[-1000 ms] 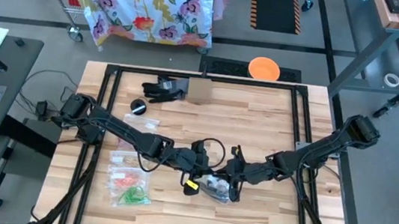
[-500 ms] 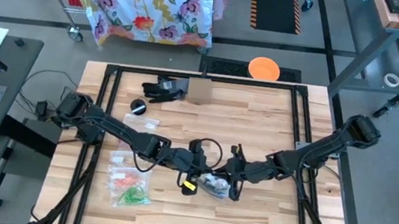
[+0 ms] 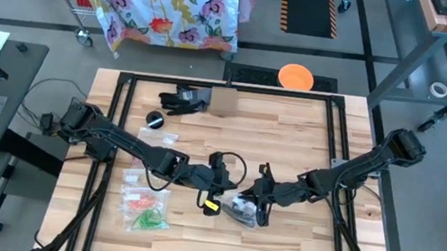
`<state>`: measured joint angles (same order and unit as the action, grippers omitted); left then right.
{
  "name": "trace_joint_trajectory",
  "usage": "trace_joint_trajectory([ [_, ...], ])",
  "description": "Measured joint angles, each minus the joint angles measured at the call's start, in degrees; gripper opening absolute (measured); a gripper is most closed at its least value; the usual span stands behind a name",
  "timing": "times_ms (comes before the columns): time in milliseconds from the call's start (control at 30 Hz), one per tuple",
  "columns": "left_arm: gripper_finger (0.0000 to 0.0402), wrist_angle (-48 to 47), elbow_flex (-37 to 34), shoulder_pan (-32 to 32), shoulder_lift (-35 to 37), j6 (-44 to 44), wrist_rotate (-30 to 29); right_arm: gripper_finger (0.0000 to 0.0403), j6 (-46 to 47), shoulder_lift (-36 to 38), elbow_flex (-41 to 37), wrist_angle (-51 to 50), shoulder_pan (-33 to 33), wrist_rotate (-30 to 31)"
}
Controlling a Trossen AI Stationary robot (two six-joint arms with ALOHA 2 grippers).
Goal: Sort rubber bands
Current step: Close the transparent zip bag
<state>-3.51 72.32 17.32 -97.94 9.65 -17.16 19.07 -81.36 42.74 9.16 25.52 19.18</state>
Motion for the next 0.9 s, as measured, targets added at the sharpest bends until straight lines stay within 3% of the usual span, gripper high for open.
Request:
trace_joint_trajectory([
  [133,0.0001,-2.86,-0.05,0.36,1.42,0.71,-2.18,0.0024,0.00,0.00,0.02,0.11,0.00,0.13],
  [300,0.0001,-10.02,-0.96,4.54,4.67,3.09,-19.77,0.0023,-0.04,0.00,0.02,2.03,0.17,0.26],
  [433,0.0000,-3.22,-9.66,8.98,7.19,5.77,-26.07,0.0023,-0.98,0.00,0.04,3.81,1.66,0.49],
  [533,0.0000,8.95,-19.97,11.13,8.74,6.43,-26.59,0.0022,-1.38,0.00,0.04,4.99,3.18,0.74],
  [600,0.0000,23.40,-27.05,11.56,8.91,5.01,-24.86,0.0021,-1.55,0.00,0.04,6.23,4.47,2.86],
  [733,0.0000,57.53,-38.80,10.75,6.43,-2.31,-12.76,0.0020,-3.75,0.00,0.04,10.10,7.24,8.62],
  [900,0.0000,84.65,-45.60,7.40,1.47,-11.95,1.13,0.0019,-17.07,0.04,0.04,20.29,8.40,10.55],
])
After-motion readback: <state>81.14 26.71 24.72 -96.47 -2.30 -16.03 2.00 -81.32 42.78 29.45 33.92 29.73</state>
